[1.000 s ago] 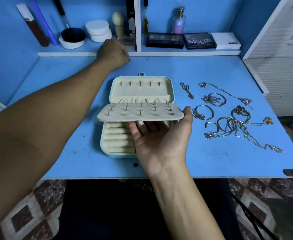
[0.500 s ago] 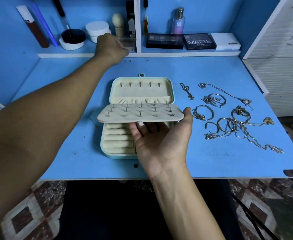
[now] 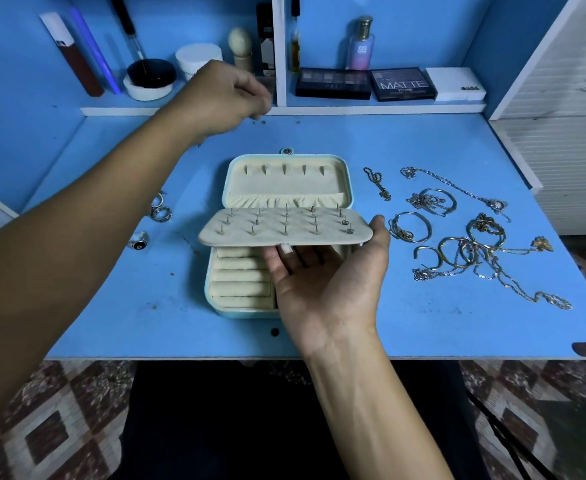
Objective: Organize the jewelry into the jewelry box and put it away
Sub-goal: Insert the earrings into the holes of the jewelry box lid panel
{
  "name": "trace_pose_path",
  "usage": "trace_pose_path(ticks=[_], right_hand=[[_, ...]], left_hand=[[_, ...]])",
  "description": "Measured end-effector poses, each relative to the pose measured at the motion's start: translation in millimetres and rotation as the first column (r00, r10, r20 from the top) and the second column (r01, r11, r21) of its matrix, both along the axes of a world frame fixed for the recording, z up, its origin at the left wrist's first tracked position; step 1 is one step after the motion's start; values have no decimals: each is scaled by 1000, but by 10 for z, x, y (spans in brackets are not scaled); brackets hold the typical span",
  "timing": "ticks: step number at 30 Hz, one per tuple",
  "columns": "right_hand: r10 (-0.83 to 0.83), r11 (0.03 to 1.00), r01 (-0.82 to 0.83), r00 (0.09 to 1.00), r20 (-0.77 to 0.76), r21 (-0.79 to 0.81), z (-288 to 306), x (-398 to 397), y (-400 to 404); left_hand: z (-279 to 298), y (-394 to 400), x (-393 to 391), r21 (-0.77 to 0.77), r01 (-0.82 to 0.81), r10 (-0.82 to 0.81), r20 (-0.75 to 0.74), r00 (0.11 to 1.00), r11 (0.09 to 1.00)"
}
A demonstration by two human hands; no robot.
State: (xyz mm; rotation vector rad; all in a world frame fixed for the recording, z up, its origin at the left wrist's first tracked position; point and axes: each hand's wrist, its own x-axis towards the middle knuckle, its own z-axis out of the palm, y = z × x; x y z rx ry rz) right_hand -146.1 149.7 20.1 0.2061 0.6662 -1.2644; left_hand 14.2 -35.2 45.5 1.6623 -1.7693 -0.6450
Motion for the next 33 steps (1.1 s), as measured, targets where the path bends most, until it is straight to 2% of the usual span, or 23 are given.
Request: trace_pose_path(ticks=[4,9,17,33], right_hand=[[-2,1000,2,1000,-9,1,8,-2,3],[-2,1000,3,1000,-11,7,11,1,0],[-5,1000,5,1000,-16,13,5,6,-9],[-4,1000,4,1000,-15,-6,4,1,-6]], left_hand=[[85,255,-63,57,157,-158,23,987,986],[108,512,-120,111,262,-271,76,959,959],[108,738,-114,276,484,-481,-83,873,831],[115,780,-110,354,509,-533,-36,845,784]])
